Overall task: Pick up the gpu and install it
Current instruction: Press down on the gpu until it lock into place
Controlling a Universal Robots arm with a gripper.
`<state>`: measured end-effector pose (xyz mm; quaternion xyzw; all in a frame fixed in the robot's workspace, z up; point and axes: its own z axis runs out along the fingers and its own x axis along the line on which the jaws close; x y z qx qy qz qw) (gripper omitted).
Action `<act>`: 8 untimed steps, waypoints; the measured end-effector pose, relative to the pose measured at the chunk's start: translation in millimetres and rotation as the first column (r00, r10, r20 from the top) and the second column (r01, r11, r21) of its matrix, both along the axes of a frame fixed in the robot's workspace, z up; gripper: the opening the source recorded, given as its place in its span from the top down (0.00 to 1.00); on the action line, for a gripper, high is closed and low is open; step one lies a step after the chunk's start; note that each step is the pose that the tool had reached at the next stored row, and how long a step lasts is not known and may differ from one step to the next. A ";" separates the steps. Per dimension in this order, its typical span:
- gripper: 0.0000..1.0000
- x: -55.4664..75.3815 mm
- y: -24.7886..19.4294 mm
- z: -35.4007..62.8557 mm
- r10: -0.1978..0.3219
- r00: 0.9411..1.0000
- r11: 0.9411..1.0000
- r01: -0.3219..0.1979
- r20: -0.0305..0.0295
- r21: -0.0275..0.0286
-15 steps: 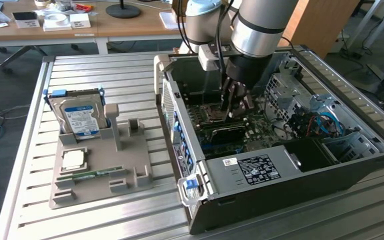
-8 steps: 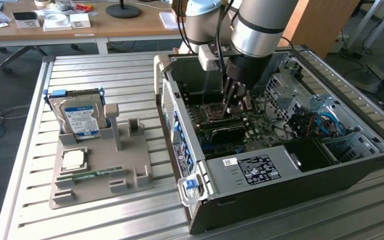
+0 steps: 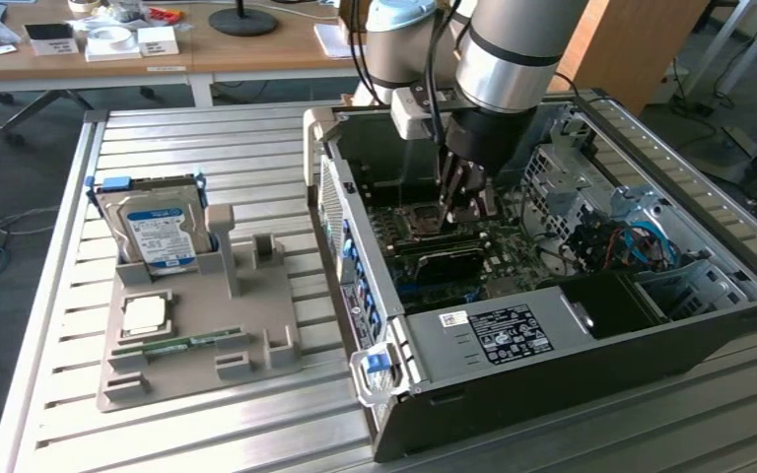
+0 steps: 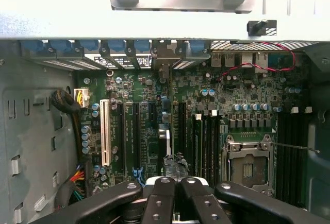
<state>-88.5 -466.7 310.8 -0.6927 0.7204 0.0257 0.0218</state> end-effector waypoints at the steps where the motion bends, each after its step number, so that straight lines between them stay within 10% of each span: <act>1: 0.89 0.0 0.0 -0.1 0.000 1.000 1.000 0.000 0.000 0.000; 8: 0.89 0.0 0.0 -4.8 0.000 1.000 1.000 0.000 0.000 0.000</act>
